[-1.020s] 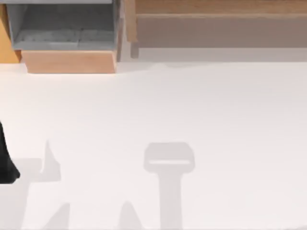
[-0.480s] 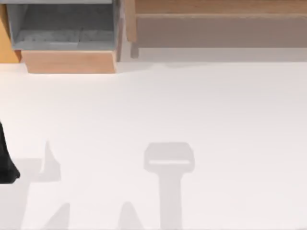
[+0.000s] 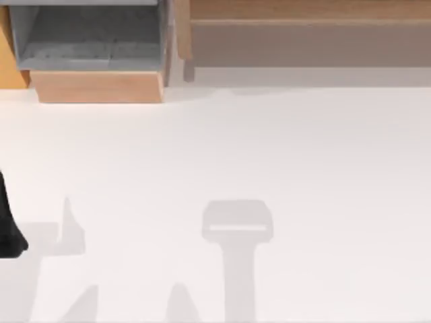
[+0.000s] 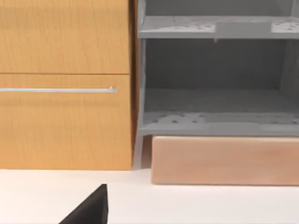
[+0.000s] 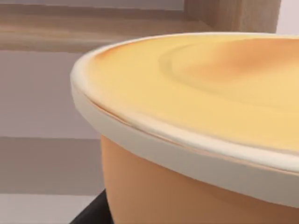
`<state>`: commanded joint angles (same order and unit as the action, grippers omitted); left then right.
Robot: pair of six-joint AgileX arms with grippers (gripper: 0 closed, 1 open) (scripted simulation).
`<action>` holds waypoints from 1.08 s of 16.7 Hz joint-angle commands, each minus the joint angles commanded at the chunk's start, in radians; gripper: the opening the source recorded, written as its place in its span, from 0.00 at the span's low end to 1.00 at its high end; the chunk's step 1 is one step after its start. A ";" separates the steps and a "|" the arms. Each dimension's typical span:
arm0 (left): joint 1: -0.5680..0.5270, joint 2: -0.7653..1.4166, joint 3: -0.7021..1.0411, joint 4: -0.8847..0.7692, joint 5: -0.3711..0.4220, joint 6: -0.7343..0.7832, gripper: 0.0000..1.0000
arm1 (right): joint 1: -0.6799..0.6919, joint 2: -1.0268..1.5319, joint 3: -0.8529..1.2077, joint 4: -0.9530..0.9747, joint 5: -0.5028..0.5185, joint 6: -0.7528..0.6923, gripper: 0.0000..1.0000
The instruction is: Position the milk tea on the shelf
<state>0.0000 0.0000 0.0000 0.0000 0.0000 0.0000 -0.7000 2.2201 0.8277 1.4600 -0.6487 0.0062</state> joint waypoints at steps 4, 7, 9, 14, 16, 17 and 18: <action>0.000 0.000 0.000 0.000 0.000 0.000 1.00 | 0.067 -0.114 0.072 -0.026 0.094 -0.008 0.00; 0.000 0.000 0.000 0.000 0.000 0.000 1.00 | 0.163 -0.197 0.131 -0.093 0.204 -0.011 0.00; 0.000 0.000 0.000 0.000 0.000 0.000 1.00 | 0.246 -0.234 0.168 -0.158 0.289 -0.012 0.00; 0.000 0.000 0.000 0.000 0.000 0.000 1.00 | 0.499 -0.275 0.259 -0.370 0.530 -0.009 0.00; 0.000 0.000 0.000 0.000 0.000 0.000 1.00 | 0.607 -0.281 0.300 -0.462 0.630 -0.006 0.00; 0.000 0.000 0.000 0.000 0.000 0.000 1.00 | 0.660 -0.282 0.322 -0.506 0.679 -0.004 0.00; 0.000 0.000 0.000 0.000 0.000 0.000 1.00 | 0.714 -0.282 0.345 -0.550 0.728 -0.003 0.00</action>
<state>0.0000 0.0000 0.0000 0.0000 0.0000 0.0000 0.0135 1.9384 1.1723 0.9096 0.0790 0.0035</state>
